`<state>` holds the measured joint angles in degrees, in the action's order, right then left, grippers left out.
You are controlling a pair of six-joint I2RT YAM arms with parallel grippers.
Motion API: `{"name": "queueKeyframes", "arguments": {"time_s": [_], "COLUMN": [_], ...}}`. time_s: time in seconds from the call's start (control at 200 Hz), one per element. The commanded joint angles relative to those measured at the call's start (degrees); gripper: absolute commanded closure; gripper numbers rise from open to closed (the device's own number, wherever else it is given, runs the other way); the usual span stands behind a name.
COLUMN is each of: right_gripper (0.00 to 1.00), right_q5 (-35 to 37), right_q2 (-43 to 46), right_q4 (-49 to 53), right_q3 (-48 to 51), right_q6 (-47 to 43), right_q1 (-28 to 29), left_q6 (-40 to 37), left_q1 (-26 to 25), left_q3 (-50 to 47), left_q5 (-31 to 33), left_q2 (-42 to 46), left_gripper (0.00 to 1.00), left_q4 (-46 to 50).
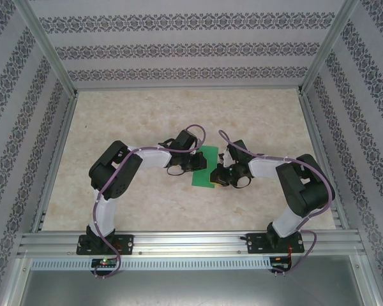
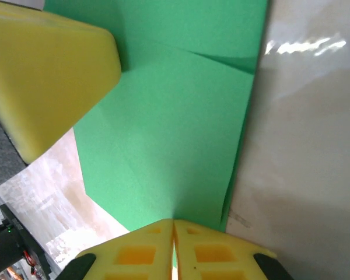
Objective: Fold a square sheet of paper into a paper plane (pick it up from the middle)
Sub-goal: Fold the triangle a second time at the center of the table.
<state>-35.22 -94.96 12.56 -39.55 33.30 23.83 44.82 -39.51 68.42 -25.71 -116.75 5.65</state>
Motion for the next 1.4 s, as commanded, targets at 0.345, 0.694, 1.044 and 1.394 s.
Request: {"name": "queueKeyframes", "arguments": {"time_s": [0.345, 0.694, 1.044, 1.394], "right_gripper": [0.89, 0.89, 0.89, 0.92], "right_q5": [4.3, 4.6, 5.0, 6.9], "right_q2": [-3.0, -3.2, -3.9, -4.2], "right_q4": [0.1, -0.9, -1.5, 0.8], "right_q3": [2.5, 3.0, 3.1, 3.8], "right_q6": [-0.2, 0.6, 0.8, -0.5], "right_q1": [-0.4, -0.3, -0.1, -0.1], "left_q6": [-0.5, 4.2, 4.5, 2.2], "left_q1": [-0.1, -3.6, -4.5, -3.6], "left_q3": [0.6, -3.6, -5.1, -4.8], "left_q5": [0.0, -1.5, -1.1, 5.6], "left_q2": [5.0, 4.9, 3.2, 2.2], "left_gripper": [0.85, 1.0, 0.98, 0.98], "left_q4": [3.2, -0.9, -1.7, 1.1]}}
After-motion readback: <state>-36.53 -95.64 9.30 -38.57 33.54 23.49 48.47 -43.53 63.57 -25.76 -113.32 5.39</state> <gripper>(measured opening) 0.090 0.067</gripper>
